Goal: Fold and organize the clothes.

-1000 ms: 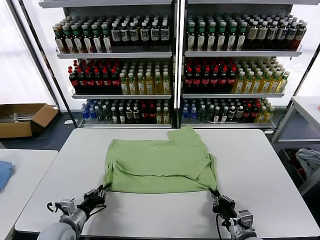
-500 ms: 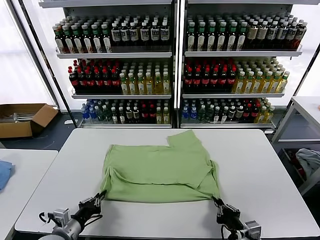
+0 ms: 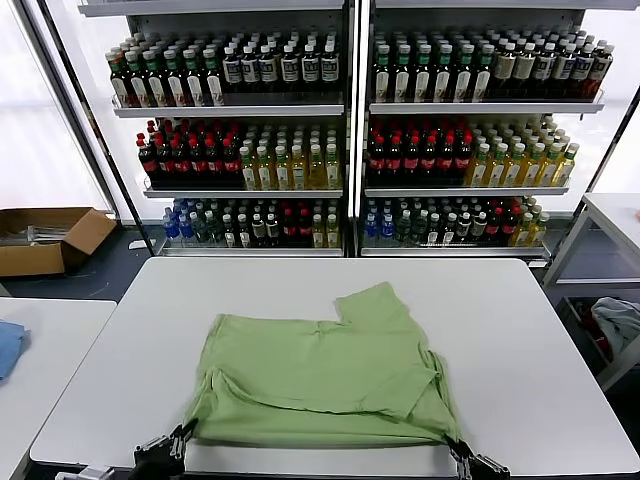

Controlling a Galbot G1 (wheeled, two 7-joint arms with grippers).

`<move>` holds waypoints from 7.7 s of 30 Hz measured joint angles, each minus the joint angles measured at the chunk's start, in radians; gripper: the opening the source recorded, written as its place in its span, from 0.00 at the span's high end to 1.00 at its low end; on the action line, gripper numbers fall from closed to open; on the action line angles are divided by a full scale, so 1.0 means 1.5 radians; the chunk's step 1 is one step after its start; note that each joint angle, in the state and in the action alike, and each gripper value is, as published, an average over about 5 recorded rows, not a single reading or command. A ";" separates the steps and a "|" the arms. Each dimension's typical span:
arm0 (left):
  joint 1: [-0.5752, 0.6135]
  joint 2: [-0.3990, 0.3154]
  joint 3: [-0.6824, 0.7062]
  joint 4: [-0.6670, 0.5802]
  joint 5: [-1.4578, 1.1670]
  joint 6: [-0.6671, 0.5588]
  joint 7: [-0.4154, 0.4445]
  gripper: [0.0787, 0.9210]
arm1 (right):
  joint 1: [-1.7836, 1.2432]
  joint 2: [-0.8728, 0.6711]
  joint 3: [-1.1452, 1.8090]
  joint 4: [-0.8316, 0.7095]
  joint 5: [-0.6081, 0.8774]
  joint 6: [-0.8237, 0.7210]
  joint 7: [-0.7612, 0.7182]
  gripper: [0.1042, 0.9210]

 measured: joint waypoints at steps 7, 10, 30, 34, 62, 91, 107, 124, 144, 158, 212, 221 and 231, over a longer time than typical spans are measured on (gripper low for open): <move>0.028 -0.008 -0.020 -0.044 0.005 0.010 -0.006 0.77 | -0.015 0.003 0.018 0.024 0.011 0.011 -0.010 0.79; 0.033 -0.007 -0.030 -0.063 -0.001 0.017 -0.007 0.67 | -0.012 -0.001 0.033 0.035 0.031 0.012 -0.016 0.69; -0.174 0.186 0.028 0.068 -0.127 0.016 0.034 0.12 | 0.398 -0.125 -0.029 -0.180 0.175 -0.094 -0.074 0.12; -0.258 0.231 0.083 0.137 -0.152 0.013 0.042 0.12 | 0.516 -0.130 -0.091 -0.270 0.178 -0.120 -0.092 0.12; -0.645 0.264 0.379 0.467 -0.191 0.011 0.043 0.15 | 0.890 -0.045 -0.330 -0.645 0.133 -0.162 -0.138 0.15; -0.624 0.250 0.375 0.454 -0.210 0.022 0.029 0.98 | 0.865 -0.044 -0.316 -0.607 0.181 -0.141 -0.127 1.00; -0.487 0.252 0.243 0.272 -0.218 0.011 -0.006 0.98 | 0.645 -0.089 -0.176 -0.333 0.255 -0.124 -0.115 1.00; -0.222 0.212 0.093 0.096 -0.160 -0.004 0.003 0.98 | 0.301 -0.070 -0.015 -0.125 0.238 -0.059 -0.130 1.00; -0.114 0.174 0.023 0.038 -0.107 -0.019 -0.044 0.38 | 0.263 -0.061 0.106 -0.129 0.181 0.020 -0.119 0.41; -0.063 0.049 0.060 0.039 -0.060 -0.041 -0.139 0.12 | 0.265 -0.018 0.229 -0.209 0.165 0.091 -0.127 0.12; -0.216 0.201 -0.123 0.204 -0.156 -0.044 -0.108 0.98 | 0.258 -0.002 0.269 -0.185 0.185 0.116 -0.129 0.12; -0.229 0.275 -0.144 0.174 -0.187 -0.023 -0.086 0.98 | 0.251 0.005 0.263 -0.162 0.185 0.114 -0.129 0.12; -0.237 0.263 -0.045 0.052 -0.253 0.015 -0.127 0.98 | 0.244 0.003 0.265 -0.152 0.184 0.114 -0.128 0.12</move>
